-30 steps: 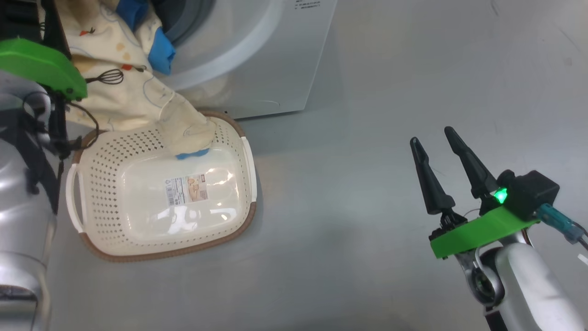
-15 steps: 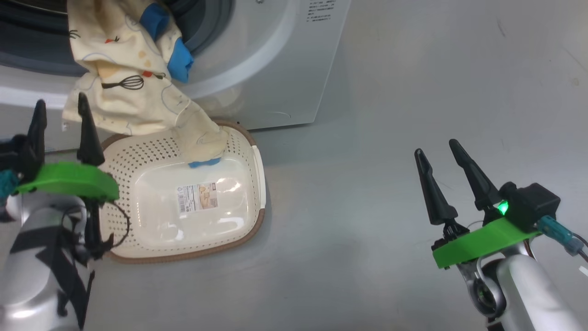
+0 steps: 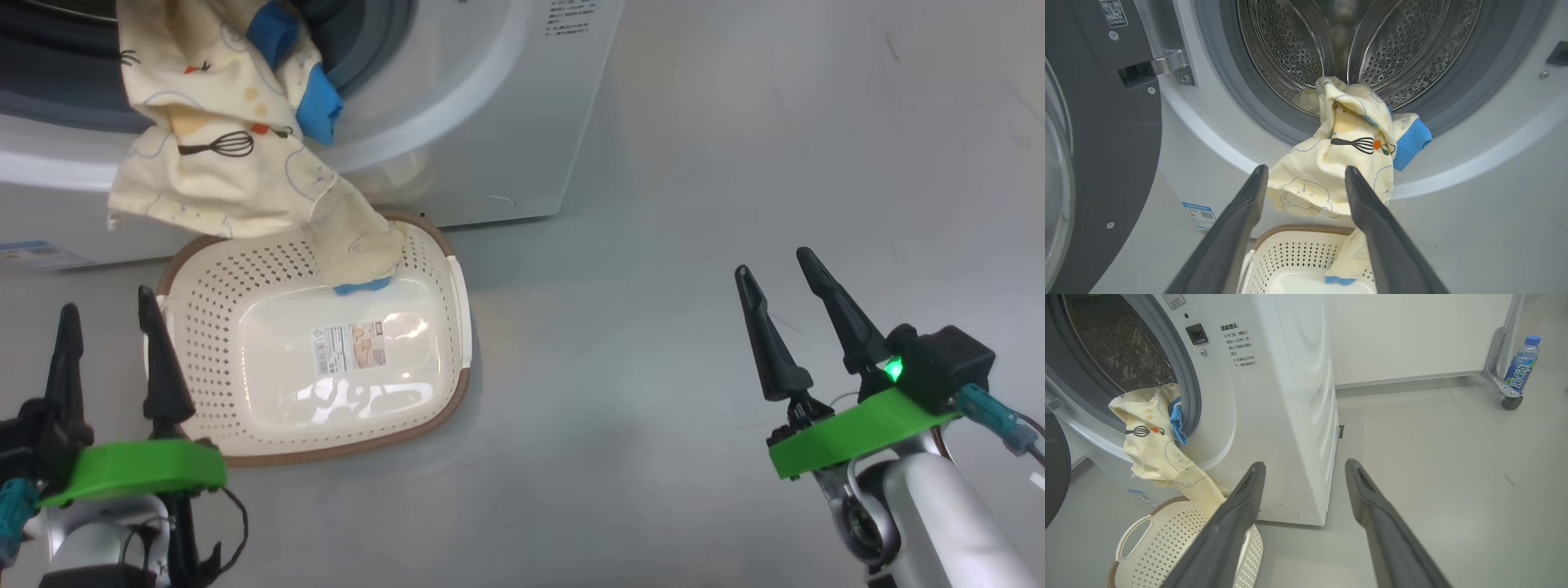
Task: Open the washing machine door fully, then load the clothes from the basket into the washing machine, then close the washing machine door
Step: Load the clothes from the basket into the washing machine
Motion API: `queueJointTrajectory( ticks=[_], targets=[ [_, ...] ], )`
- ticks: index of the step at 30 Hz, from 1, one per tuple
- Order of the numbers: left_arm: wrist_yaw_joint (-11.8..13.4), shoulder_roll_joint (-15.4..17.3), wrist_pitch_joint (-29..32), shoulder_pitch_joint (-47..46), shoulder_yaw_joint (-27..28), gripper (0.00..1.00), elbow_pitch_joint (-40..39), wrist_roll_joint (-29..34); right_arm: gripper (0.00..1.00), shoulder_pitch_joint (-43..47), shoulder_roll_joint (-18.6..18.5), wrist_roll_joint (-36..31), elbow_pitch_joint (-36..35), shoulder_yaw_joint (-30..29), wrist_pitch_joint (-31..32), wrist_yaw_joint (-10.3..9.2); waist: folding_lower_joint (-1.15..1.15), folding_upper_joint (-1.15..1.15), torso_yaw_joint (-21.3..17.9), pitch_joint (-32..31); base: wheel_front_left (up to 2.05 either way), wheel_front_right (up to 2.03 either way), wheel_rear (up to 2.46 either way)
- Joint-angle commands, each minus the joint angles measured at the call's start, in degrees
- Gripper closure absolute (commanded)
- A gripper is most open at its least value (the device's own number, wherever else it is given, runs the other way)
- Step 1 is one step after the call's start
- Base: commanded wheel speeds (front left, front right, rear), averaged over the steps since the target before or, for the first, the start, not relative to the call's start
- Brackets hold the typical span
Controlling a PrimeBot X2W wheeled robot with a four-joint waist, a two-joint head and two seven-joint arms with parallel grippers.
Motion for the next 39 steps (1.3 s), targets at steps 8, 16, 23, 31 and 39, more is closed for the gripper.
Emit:
queueJointTrajectory(
  ticks=[8,16,23,31,39],
  targets=[
    [2.2,1.43,1.32,4.98,2.68,0.0,-6.9,0.42,0.0,0.27,-0.82,-0.15,-1.74,1.0,-0.55,0.21,0.0,0.0,-0.13,0.41,0.0,0.0,0.0],
    [3.02,1.73,2.19,5.6,2.64,0.0,-9.22,0.35,0.0,-0.09,-0.93,0.0,-1.73,1.04,-0.55,0.21,0.0,0.0,-0.11,0.85,0.0,0.0,0.0],
    [1.9,1.09,2.65,1.7,1.19,0.0,-7.51,-0.5,0.0,-0.6,-1.13,0.21,-1.71,1.15,-0.55,0.21,0.0,0.0,-0.27,1.79,0.0,0.0,0.0],
    [-0.49,1.13,3.18,-6.57,-0.11,0.0,-1.58,-1.65,0.0,-1.83,-1.33,0.18,-1.93,1.53,-0.55,0.21,0.0,0.0,-0.95,4.66,0.0,0.0,0.0],
    [-3.34,1.11,3.07,-15.31,-1.1,0.0,5.62,-2.88,0.0,-3.08,-1.91,0.2,-2.43,1.16,-0.55,0.21,0.0,0.0,-1.27,10.01,0.0,0.0,0.0]
  ],
)
